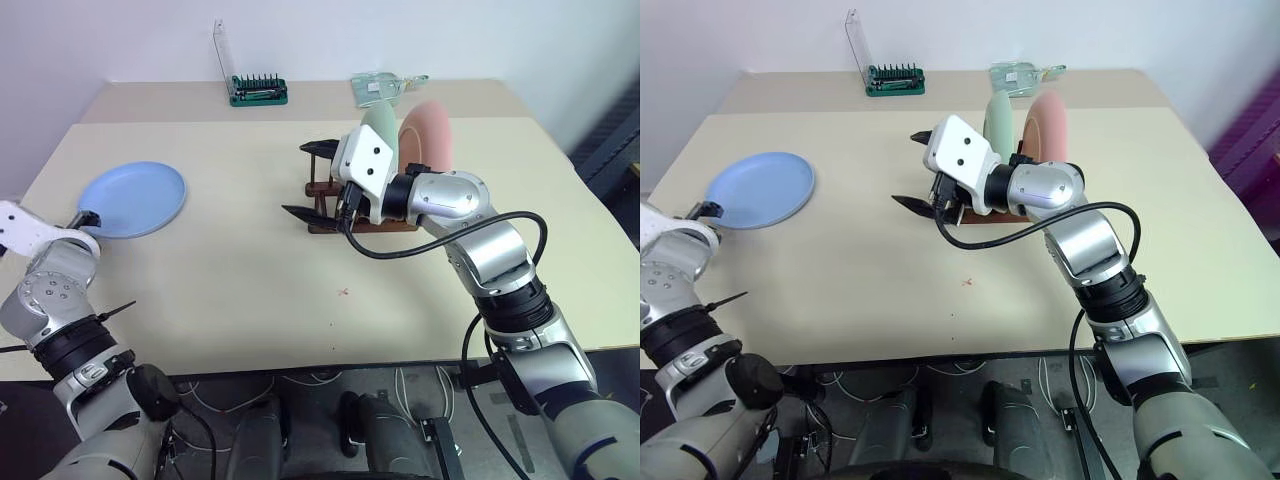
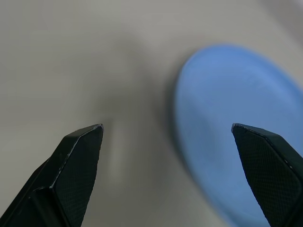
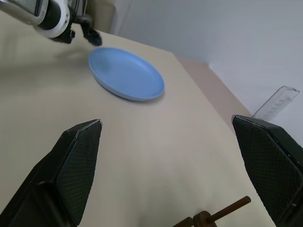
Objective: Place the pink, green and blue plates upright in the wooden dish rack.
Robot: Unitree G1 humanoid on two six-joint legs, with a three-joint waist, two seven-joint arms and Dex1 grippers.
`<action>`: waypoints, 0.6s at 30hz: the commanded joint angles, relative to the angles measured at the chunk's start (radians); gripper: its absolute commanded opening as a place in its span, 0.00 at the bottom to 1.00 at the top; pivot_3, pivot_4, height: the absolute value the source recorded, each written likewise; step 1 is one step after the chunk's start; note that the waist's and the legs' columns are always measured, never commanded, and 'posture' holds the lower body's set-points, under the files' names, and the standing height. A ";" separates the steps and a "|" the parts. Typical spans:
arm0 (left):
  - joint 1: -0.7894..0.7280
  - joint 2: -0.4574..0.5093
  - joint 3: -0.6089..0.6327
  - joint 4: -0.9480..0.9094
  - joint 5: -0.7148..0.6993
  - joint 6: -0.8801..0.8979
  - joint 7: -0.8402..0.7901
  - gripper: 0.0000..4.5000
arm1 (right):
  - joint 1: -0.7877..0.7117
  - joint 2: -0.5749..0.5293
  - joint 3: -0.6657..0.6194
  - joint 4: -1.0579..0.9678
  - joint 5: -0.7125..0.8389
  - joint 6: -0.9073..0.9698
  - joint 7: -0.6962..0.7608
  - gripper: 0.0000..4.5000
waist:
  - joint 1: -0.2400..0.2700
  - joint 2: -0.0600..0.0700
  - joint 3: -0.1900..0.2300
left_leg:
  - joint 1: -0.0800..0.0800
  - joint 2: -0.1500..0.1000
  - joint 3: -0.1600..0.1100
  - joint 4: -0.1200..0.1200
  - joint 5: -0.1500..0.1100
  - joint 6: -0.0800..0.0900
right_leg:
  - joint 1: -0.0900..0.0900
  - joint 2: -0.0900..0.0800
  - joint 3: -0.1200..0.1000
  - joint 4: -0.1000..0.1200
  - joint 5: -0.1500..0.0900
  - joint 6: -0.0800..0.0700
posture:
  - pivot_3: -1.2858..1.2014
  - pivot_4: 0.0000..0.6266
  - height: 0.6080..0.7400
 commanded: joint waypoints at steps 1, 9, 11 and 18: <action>-0.037 0.009 0.025 0.042 -0.042 -0.002 -0.008 0.99 | -0.011 0.002 -0.034 -0.022 -0.012 -0.026 0.001 1.00 | 0.001 0.000 0.000 | 0.000 0.000 0.000 0.000 0.000 0.000 | 0.000 0.000 0.000 0.000 0.000 0.000 | 0.52 0.24 0.92; -0.118 0.030 0.000 0.250 -0.058 -0.115 -0.116 0.59 | -0.005 0.003 -0.032 -0.013 -0.041 -0.040 0.003 1.00 | 0.006 0.000 0.000 | 0.000 -0.001 0.000 0.000 0.000 0.000 | 0.001 -0.001 -0.001 0.000 0.000 -0.001 | 0.52 0.24 0.92; -0.124 0.029 -0.007 0.264 -0.054 -0.126 -0.117 0.36 | -0.003 0.003 -0.032 -0.014 -0.048 -0.042 0.002 1.00 | 0.005 0.000 0.000 | 0.000 -0.001 0.001 0.000 0.000 0.000 | 0.001 -0.001 -0.001 0.000 0.000 0.000 | 0.52 0.24 0.92; -0.101 0.029 -0.141 0.125 -0.007 -0.213 -0.218 0.00 | 0.005 -0.013 -0.030 -0.014 -0.079 -0.058 0.007 1.00 | 0.003 0.000 0.000 | 0.000 -0.001 0.001 0.000 0.000 0.000 | 0.000 0.000 -0.002 0.001 0.001 0.001 | 0.52 0.24 0.92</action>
